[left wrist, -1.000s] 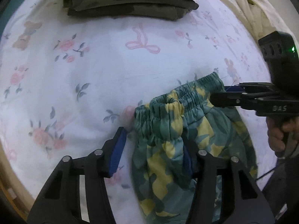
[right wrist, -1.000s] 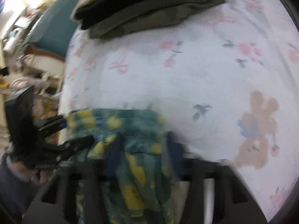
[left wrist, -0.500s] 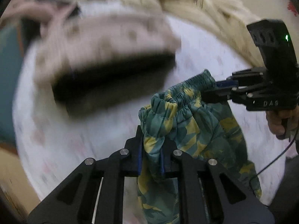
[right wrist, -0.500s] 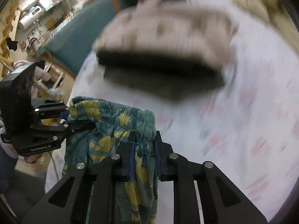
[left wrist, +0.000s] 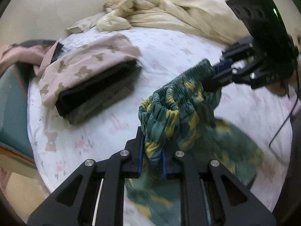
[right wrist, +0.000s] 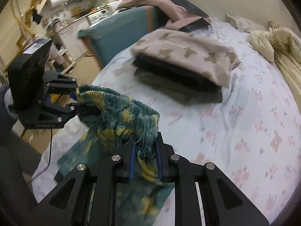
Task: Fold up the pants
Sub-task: 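Grasp the waistband with both grippers and lift it toward the leg hems, then lay the waistband onto the leg hems and release both grippers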
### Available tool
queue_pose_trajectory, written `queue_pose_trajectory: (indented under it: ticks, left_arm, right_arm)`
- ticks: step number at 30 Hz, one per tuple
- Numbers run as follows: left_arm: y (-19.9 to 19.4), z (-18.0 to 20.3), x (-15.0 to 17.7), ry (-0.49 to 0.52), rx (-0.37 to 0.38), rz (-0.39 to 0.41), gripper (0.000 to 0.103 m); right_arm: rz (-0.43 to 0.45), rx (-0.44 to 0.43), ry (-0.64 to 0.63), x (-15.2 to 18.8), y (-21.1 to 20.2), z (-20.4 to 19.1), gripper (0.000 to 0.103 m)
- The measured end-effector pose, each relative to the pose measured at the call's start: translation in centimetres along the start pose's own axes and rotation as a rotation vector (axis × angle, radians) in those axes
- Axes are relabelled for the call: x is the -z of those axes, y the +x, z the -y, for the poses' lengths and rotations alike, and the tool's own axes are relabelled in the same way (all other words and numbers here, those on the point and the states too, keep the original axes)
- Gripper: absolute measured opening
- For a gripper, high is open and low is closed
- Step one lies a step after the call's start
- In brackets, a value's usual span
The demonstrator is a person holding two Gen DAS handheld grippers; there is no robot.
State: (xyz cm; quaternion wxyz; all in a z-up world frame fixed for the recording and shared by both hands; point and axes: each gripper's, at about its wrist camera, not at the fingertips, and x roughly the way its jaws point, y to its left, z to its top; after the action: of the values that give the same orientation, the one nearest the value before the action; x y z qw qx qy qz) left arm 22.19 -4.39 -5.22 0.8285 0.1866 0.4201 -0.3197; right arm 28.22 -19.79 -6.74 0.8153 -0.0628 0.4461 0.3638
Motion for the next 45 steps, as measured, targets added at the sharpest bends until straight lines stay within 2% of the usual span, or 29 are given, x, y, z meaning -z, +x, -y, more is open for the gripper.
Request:
queue_pose_trajectory:
  ticks: [5, 7, 8, 9, 10, 11, 12, 13, 14, 16, 17, 19, 20, 21, 23, 25, 27, 29, 31, 33, 35, 37, 41, 43, 45]
  left_arm:
    - [-1.5, 5.6, 4.6, 0.086, 0.010, -0.061, 0.016]
    - [-1.1, 8.0, 6.6, 0.125, -0.001, -0.130, 0.017]
    - [-0.8, 8.8, 7.5, 0.136, 0.001, -0.163, 0.018]
    - [-0.4, 9.6, 8.4, 0.143, 0.005, -0.199, 0.019]
    - [0.1, 10.1, 9.5, 0.138, 0.010, -0.248, 0.024]
    - [0.7, 10.4, 10.4, 0.122, 0.005, -0.320, 0.038]
    - [1.1, 10.5, 11.1, 0.104, 0.011, -0.387, 0.046]
    - [1.1, 10.5, 11.6, 0.088, 0.024, -0.422, 0.052]
    - [0.6, 10.3, 12.0, 0.069, 0.046, -0.433, 0.052]
    - [-1.1, 9.7, 12.2, 0.025, 0.085, -0.420, 0.052]
    - [-2.1, 9.2, 11.9, -0.004, 0.093, -0.393, 0.053]
    - [-4.5, 7.7, 10.5, -0.110, 0.144, -0.298, 0.054]
    - [-5.0, 7.0, 9.9, -0.152, 0.148, -0.265, 0.056]
    - [-5.4, 6.0, 8.9, -0.238, 0.117, -0.213, 0.056]
    - [-4.8, 5.0, 7.9, -0.367, 0.059, -0.175, 0.056]
    - [-3.0, 4.8, 7.2, -0.494, 0.005, -0.170, 0.054]
    - [0.0, 5.1, 7.6, -0.601, 0.050, -0.213, 0.054]
    - [1.9, 5.9, 8.3, -0.616, 0.058, -0.261, 0.053]
    - [3.4, 7.5, 9.2, -0.578, 0.035, -0.322, 0.052]
    - [4.3, 8.7, 10.6, -0.532, 0.026, -0.407, 0.055]
    - [4.3, 9.3, 11.6, -0.533, 0.050, -0.435, 0.058]
    - [3.7, 9.6, 12.2, -0.522, 0.061, -0.427, 0.060]
    - [2.0, 8.2, 11.9, -0.582, 0.102, -0.396, 0.059]
    - [0.8, 6.3, 11.5, -0.628, 0.096, -0.332, 0.059]
    - [-0.1, 3.6, 11.3, -0.695, 0.051, -0.262, 0.059]
  right_arm:
    - [-0.026, 0.009, -0.017, 6.2, -1.8, -4.3, 0.019]
    - [-0.063, 0.012, -0.010, 9.1, -1.7, -6.1, 0.021]
    - [-0.081, 0.014, -0.005, 10.2, -1.4, -6.7, 0.027]
    - [-0.130, 0.015, 0.005, 12.0, -0.7, -7.6, 0.029]
    - [-0.161, 0.018, 0.007, 12.9, -0.2, -8.0, 0.030]
    - [-0.206, 0.019, 0.005, 14.2, 0.3, -8.6, 0.030]
    - [-0.249, 0.016, 0.002, 15.2, 0.7, -9.1, 0.030]
    - [-0.302, 0.007, -0.008, 16.2, 0.9, -9.6, 0.030]
    - [-0.330, 0.002, -0.020, 16.9, 0.8, -10.0, 0.030]
    - [-0.339, -0.012, -0.017, 17.7, -0.3, -10.0, 0.030]
    - [-0.317, -0.020, 0.008, 17.7, -1.2, -9.7, 0.030]
    - [-0.245, -0.043, 0.087, 17.1, -3.2, -8.5, 0.030]
    - [-0.196, -0.058, 0.129, 16.6, -4.1, -7.9, 0.030]
    - [-0.143, -0.057, 0.157, 15.9, -4.8, -7.5, 0.030]
    - [-0.075, -0.027, 0.194, 14.7, -5.1, -7.2, 0.030]
    - [-0.064, 0.021, 0.250, 13.6, -3.8, -6.5, 0.030]
    - [-0.092, 0.017, 0.322, 13.4, -1.5, -5.5, 0.030]
    - [-0.143, 0.006, 0.338, 13.5, 0.4, -5.2, 0.030]
    - [-0.196, -0.007, 0.305, 13.9, 2.1, -5.8, 0.030]
    - [-0.274, -0.032, 0.288, 14.8, 3.3, -6.4, 0.030]
    - [-0.331, -0.045, 0.287, 15.9, 4.1, -6.6, 0.030]
    - [-0.369, -0.051, 0.277, 16.9, 4.3, -6.8, 0.030]
    - [-0.351, -0.073, 0.307, 16.6, 2.7, -5.9, 0.030]
    - [-0.279, -0.057, 0.348, 15.9, 1.0, -4.6, 0.030]
    - [-0.185, -0.052, 0.438, 14.8, -0.6, -2.3, 0.034]
